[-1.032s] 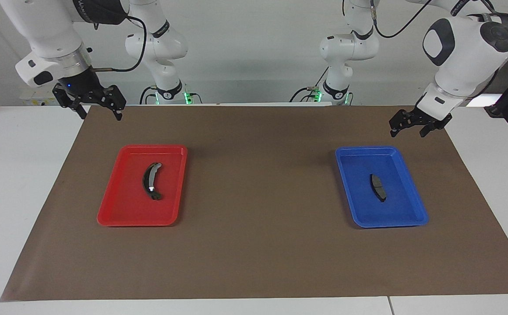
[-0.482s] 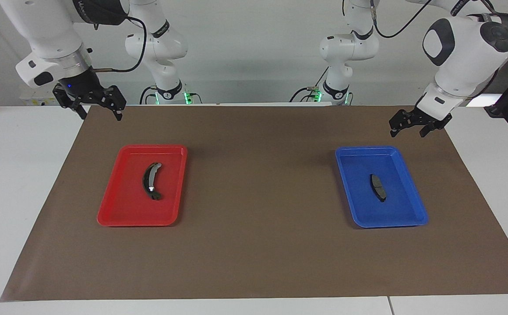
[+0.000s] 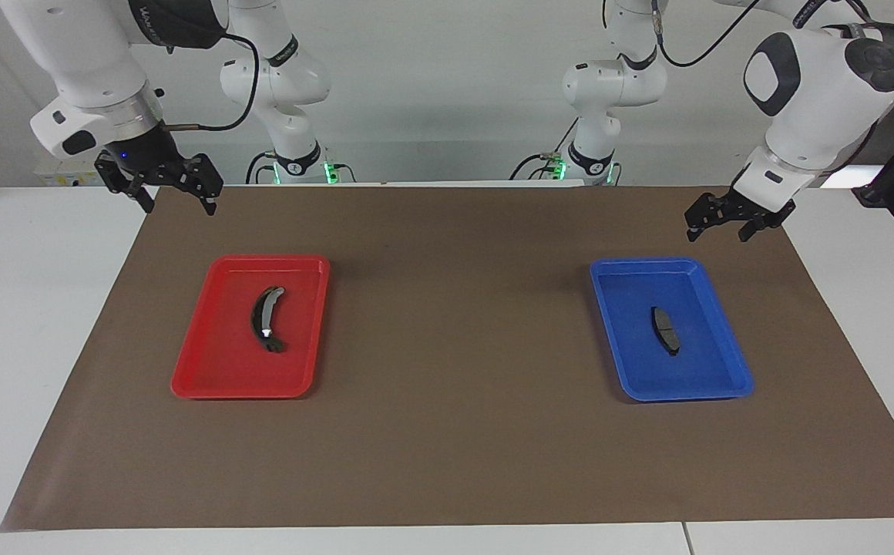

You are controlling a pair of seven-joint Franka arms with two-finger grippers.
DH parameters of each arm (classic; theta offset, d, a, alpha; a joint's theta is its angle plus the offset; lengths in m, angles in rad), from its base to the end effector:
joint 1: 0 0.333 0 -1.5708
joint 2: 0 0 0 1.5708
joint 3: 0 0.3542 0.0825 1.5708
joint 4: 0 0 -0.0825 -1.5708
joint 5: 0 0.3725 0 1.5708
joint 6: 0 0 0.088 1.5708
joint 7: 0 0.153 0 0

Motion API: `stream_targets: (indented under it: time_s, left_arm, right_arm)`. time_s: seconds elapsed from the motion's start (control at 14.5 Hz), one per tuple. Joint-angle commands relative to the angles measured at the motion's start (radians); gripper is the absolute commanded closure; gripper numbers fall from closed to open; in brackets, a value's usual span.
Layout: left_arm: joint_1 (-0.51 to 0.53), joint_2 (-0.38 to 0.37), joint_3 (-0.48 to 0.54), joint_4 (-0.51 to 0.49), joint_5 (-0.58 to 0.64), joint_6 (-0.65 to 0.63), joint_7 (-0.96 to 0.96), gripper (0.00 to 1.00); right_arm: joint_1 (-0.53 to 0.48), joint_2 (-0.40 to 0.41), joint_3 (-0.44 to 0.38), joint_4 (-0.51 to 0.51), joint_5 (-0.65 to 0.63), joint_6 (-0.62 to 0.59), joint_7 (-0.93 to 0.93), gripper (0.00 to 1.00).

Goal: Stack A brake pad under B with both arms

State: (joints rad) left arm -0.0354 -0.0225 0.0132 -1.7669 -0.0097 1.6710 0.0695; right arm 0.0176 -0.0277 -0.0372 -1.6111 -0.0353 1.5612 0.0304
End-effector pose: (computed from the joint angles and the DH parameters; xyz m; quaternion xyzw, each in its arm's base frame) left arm 0.5320 -0.0131 0.5468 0.9983 -0.0451 -0.0366 0.0058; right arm 0.5305 -0.0161 0.6123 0.9995 -0.0250 -0.0110 0.0172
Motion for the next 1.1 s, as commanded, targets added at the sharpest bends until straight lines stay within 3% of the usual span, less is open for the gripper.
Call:
stream_targets:
  time_s: [0.0,0.28,0.62,0.83,1.03]
  left_arm:
    - [0.006,-0.019,-0.004,-0.02,0.016,0.013,0.009,0.01]
    - [0.006,-0.019,-0.004,-0.02,0.016,0.013,0.009,0.01]
    - [0.006,-0.019,-0.004,-0.02,0.016,0.013,0.009,0.01]
    - [0.006,-0.023,-0.006,-0.022,0.016,-0.007,0.013,0.01]
    - [-0.005,-0.022,-0.006,-0.02,0.016,-0.005,0.019,0.01]
  right_arm:
    - [-0.012,-0.044,0.003,-0.174,0.006,0.153,-0.023,0.0]
    - [-0.013,-0.015,0.003,-0.317,0.015,0.334,-0.032,0.0]
    - [-0.013,0.005,0.003,-0.608,0.041,0.721,-0.038,0.0]
    - [-0.012,0.037,0.003,-0.705,0.071,0.882,-0.055,0.0]
    - [-0.01,0.098,0.003,-0.72,0.095,0.962,-0.092,0.0]
